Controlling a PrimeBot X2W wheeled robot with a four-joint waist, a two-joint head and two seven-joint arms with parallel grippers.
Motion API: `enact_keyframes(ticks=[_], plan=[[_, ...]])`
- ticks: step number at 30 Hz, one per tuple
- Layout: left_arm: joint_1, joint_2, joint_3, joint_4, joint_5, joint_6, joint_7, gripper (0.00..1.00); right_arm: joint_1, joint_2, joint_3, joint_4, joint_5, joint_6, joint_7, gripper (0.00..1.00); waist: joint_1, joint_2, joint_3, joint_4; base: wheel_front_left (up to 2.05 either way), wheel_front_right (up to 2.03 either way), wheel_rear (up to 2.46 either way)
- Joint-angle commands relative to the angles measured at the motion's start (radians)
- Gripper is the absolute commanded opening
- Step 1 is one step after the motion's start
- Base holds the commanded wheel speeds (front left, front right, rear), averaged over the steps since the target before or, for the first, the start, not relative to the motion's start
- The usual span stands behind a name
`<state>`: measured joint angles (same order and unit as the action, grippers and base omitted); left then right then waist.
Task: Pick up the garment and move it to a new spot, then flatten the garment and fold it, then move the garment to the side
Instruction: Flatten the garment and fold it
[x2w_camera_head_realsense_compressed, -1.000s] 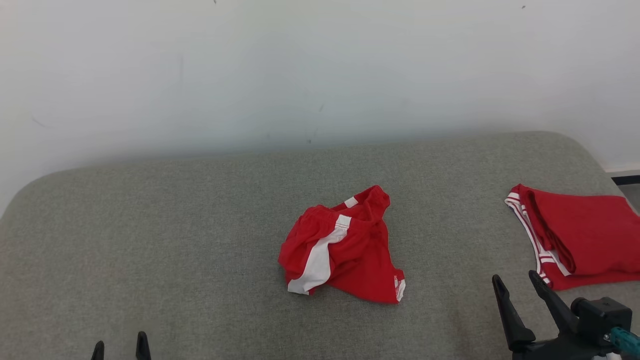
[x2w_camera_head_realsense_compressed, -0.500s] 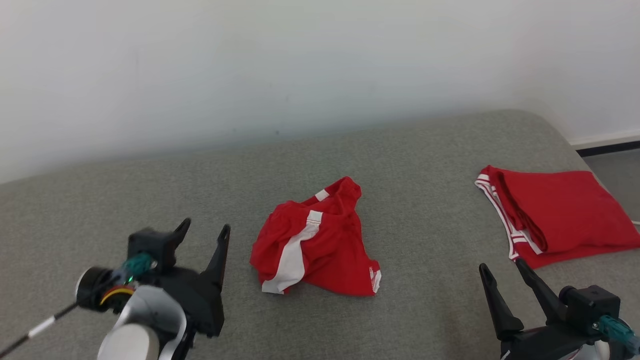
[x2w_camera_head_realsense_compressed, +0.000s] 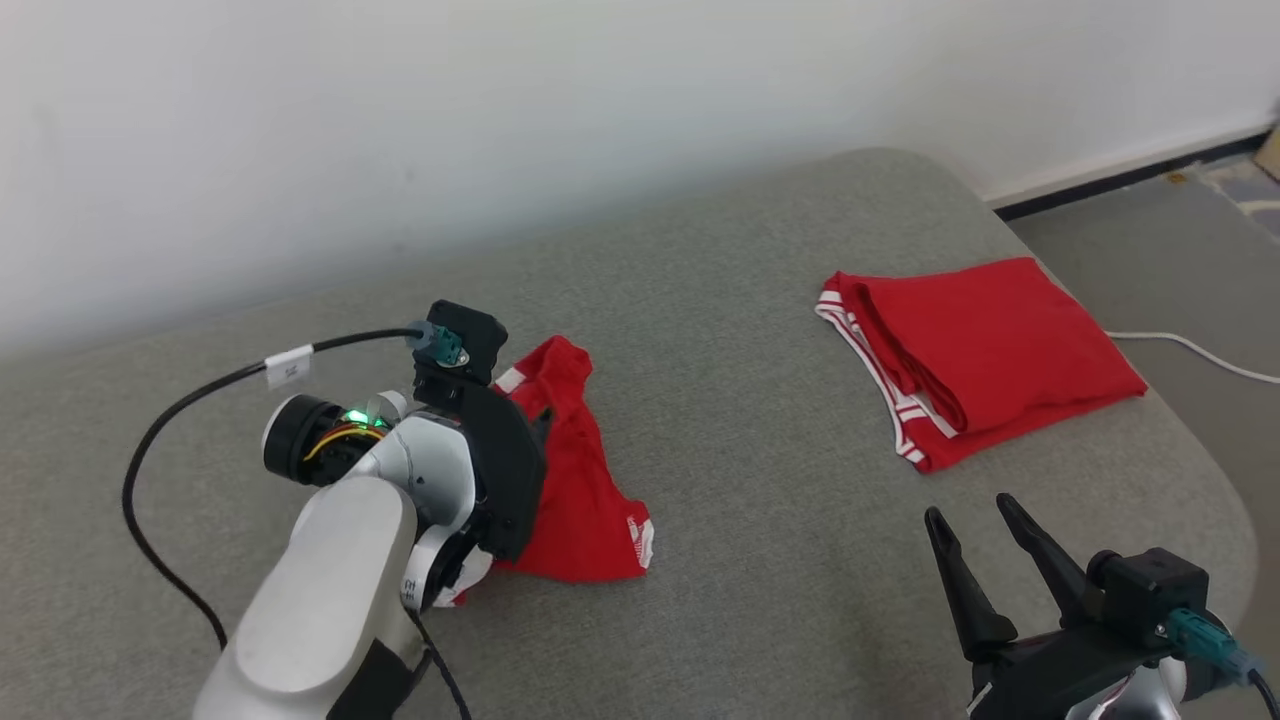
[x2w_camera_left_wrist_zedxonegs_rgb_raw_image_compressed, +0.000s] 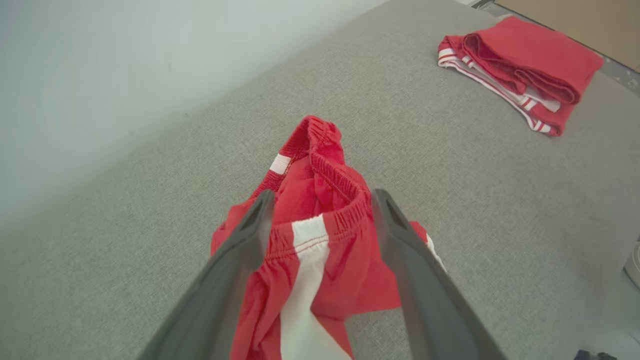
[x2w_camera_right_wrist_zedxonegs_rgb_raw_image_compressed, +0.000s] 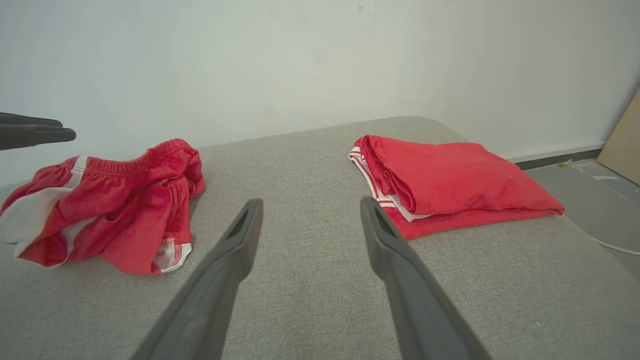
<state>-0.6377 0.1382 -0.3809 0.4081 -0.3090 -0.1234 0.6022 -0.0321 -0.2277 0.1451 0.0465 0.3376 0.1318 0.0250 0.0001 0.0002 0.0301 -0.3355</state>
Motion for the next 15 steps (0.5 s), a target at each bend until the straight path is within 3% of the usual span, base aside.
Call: enact_keyframes(ticks=[1, 8, 14, 15], plan=[[-0.024, 0.008, -0.008, 0.019, 0.003, -0.002, 0.022, 1.00, -0.014, 0.005, 0.006, 0.003, 0.008, -0.002, -0.009, 1.00, -0.0001, -0.0002, 0.055, -0.074, 0.00, 0.00, 0.00], [-0.090, 0.033, -0.060, 0.101, 0.007, -0.004, 0.166, 1.00, -0.026, 0.008, 0.012, 0.024, 0.013, -0.002, -0.026, 1.00, -0.0001, -0.0002, 0.084, -0.120, 0.00, 0.00, 0.00], [-0.076, 0.028, -0.067, 0.116, -0.005, 0.051, 0.329, 1.00, -0.026, 0.012, 0.008, 0.028, 0.010, -0.002, -0.029, 1.00, -0.0001, -0.0002, 0.082, -0.119, 0.00, 0.00, 0.00], [-0.071, 0.025, -0.069, 0.108, -0.011, 0.051, 0.345, 0.49, -0.029, 0.013, 0.009, 0.027, 0.009, -0.002, -0.030, 1.00, -0.0001, -0.0002, 0.080, -0.118, 0.00, 0.00, 0.00]])
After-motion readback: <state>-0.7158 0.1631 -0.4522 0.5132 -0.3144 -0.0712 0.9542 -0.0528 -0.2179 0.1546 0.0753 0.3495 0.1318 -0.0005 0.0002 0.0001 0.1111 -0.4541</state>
